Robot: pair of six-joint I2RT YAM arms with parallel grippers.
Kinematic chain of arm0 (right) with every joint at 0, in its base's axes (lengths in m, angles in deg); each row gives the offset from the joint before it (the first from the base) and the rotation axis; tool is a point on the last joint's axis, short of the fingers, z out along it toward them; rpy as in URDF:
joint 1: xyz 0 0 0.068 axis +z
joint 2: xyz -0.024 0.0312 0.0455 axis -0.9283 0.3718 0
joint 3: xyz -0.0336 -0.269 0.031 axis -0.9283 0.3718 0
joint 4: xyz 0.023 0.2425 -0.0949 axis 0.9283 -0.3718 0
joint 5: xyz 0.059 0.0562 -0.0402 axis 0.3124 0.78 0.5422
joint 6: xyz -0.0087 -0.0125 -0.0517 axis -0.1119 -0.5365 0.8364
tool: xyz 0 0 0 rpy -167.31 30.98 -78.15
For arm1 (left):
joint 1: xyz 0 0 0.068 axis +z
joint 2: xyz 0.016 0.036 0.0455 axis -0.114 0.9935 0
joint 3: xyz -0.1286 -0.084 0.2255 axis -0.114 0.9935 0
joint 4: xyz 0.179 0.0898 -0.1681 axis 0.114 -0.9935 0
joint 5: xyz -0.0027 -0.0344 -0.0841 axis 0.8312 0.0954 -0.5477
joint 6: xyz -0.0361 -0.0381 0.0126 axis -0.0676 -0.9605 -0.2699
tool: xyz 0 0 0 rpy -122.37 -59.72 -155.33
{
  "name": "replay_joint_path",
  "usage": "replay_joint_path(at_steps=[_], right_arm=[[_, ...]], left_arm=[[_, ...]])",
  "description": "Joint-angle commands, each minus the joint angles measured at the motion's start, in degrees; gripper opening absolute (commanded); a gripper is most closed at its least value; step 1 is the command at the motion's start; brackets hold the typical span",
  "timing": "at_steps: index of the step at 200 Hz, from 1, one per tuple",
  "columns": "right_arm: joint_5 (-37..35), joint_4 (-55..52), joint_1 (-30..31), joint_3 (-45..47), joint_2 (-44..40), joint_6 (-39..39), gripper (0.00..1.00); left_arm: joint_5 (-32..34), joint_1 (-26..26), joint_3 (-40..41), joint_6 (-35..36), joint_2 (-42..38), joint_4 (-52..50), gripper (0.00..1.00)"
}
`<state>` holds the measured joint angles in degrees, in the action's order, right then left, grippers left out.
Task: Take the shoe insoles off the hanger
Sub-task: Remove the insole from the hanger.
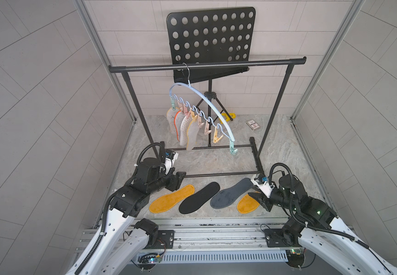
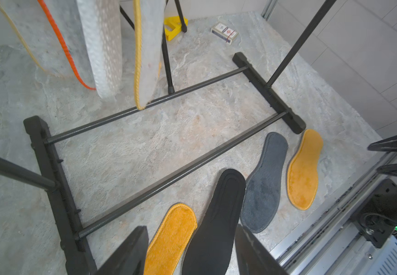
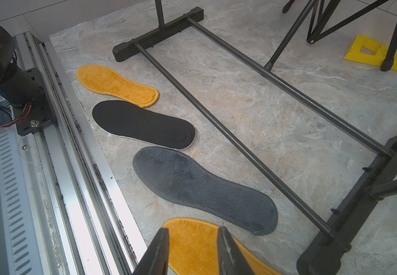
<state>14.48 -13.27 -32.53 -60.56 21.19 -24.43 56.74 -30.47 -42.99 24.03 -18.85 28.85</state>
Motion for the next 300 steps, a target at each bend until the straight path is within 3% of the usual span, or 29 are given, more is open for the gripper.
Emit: replay_joint_path(at_steps=[1,31,102,131,152,197,231,259,300], right_arm=[[-0.2,-0.5,0.9,0.4,0.1,0.7,0.38],[-0.3,-0.4,1.6,0.1,0.8,1.0,0.38],[2.2,2.5,1.5,-0.6,6.4,1.3,0.41],[6.3,21.8,-2.4,2.8,11.8,-9.9,0.42],[6.6,36.9,-4.0,2.6,22.2,-13.9,0.43],[15.7,44.2,-6.3,-16.1,47.9,-11.0,0.51],[23.9,49.9,-9.0,-30.6,62.6,-12.5,0.57],[28.7,48.2,-9.9,-44.9,73.3,-11.5,0.63],[36.1,59.2,-10.9,-58.8,84.6,-20.2,0.68]], left_arm=[[4.1,-1.3,3.8,-0.2,-0.8,-0.2,0.64],[8.5,-3.3,3.6,-0.4,-1.1,-0.9,0.64],[8.7,-6.3,2.9,-0.2,-1.5,-1.5,0.63],[9.9,-6.4,3.1,-0.4,-2.6,-1.4,0.64],[10.9,-6.4,4.0,-0.9,-4.6,-0.4,0.64],[11.2,-6.4,6.5,-1.0,-9.9,2.0,0.63],[10.9,-6.4,6.2,-0.8,-10.0,1.6,0.63],[10.6,-6.4,5.9,-0.8,-9.3,0.9,0.63],[10.6,-6.5,6.1,-0.7,-9.8,0.7,0.63]])
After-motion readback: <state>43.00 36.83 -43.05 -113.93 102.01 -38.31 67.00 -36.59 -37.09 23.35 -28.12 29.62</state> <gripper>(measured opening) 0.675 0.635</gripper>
